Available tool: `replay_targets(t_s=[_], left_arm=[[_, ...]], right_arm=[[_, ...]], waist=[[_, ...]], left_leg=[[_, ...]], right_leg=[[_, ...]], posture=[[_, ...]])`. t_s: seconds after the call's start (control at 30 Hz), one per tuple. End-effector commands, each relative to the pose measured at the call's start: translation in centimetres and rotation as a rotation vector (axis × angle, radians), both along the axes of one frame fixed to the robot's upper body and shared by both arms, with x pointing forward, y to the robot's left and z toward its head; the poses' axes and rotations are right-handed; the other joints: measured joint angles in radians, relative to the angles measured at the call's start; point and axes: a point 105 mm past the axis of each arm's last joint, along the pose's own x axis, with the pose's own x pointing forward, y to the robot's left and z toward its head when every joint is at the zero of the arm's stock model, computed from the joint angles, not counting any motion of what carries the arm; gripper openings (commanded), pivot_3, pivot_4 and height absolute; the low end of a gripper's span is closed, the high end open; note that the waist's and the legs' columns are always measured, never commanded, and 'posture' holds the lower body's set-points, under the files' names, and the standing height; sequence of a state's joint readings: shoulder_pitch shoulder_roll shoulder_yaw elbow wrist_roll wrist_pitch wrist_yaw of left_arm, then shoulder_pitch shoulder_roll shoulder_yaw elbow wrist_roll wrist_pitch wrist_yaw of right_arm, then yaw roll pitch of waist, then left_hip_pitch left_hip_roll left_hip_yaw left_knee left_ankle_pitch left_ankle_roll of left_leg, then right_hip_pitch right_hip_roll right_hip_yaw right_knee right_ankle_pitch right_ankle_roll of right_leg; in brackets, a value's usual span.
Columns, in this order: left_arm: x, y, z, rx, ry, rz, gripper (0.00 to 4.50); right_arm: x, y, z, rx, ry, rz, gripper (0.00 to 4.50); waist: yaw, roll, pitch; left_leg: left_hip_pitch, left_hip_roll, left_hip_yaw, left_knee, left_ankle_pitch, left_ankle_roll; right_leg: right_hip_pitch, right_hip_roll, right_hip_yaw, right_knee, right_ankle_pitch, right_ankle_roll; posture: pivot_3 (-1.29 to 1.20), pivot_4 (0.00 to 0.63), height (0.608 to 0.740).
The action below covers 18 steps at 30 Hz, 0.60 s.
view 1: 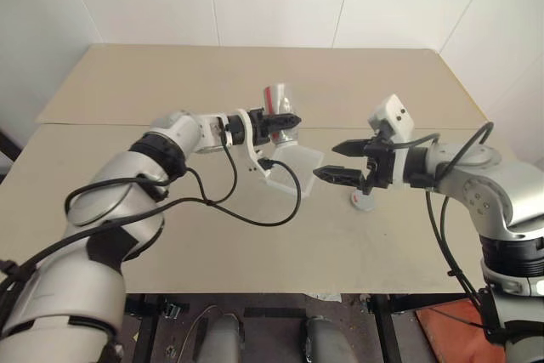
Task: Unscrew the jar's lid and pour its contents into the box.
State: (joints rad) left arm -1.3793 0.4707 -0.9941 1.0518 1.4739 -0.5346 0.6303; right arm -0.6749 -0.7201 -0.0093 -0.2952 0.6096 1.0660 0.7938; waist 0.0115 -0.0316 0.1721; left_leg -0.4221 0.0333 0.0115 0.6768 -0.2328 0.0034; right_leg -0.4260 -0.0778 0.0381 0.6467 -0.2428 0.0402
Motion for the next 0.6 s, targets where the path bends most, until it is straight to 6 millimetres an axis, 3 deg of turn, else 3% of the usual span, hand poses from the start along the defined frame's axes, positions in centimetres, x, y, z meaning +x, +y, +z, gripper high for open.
replay_targets(t_s=[0.03,0.2,0.4,0.53,0.6], left_arm=[[0.6,-1.8,1.6,0.029,-0.183,-0.031,1.93],[0.3,-3.1,1.2,0.021,-0.212,-0.07,1.93],[0.5,-2.3,1.5,-0.046,-0.149,-0.034,1.93],[1.0,-1.0,3.3,-0.317,0.048,0.062,1.93],[1.1,0.4,4.3,-0.565,0.262,0.107,1.93]], right_arm=[[-0.4,0.3,1.7,0.026,-0.052,0.031,4.45],[-0.9,0.4,2.0,0.051,-0.064,0.032,4.45],[-1.1,0.2,1.9,0.047,-0.079,0.024,4.45],[-1.1,0.2,2.0,0.048,-0.092,0.025,4.45],[-1.1,0.2,2.1,0.05,-0.1,0.022,4.45]], waist=[[0.0,0.0,0.0],[-0.001,-0.001,0.0],[-0.002,-0.001,0.0],[-0.001,-0.001,0.0],[-0.003,-0.001,0.0]], left_leg=[[-0.001,0.0,0.0,0.0,0.0,0.0],[-0.003,0.0,0.0,0.0,0.0,0.0],[-0.002,0.0,0.0,0.001,0.0,0.0],[-0.002,0.0,0.0,0.001,0.0,0.0],[-0.002,0.0,0.0,0.001,0.0,0.0]], right_leg=[[-0.001,0.0,0.0,0.0,0.0,0.0],[-0.002,0.0,0.0,0.001,0.0,0.0],[-0.002,0.0,0.0,0.001,0.0,0.0],[-0.002,0.0,0.0,0.001,0.0,0.0],[-0.002,-0.001,0.0,0.001,0.0,0.0]], posture=[[0.0,0.15,0.74],[0.0,0.15,0.74],[0.0,0.15,0.74],[0.0,0.15,0.74],[0.0,0.15,0.74]])
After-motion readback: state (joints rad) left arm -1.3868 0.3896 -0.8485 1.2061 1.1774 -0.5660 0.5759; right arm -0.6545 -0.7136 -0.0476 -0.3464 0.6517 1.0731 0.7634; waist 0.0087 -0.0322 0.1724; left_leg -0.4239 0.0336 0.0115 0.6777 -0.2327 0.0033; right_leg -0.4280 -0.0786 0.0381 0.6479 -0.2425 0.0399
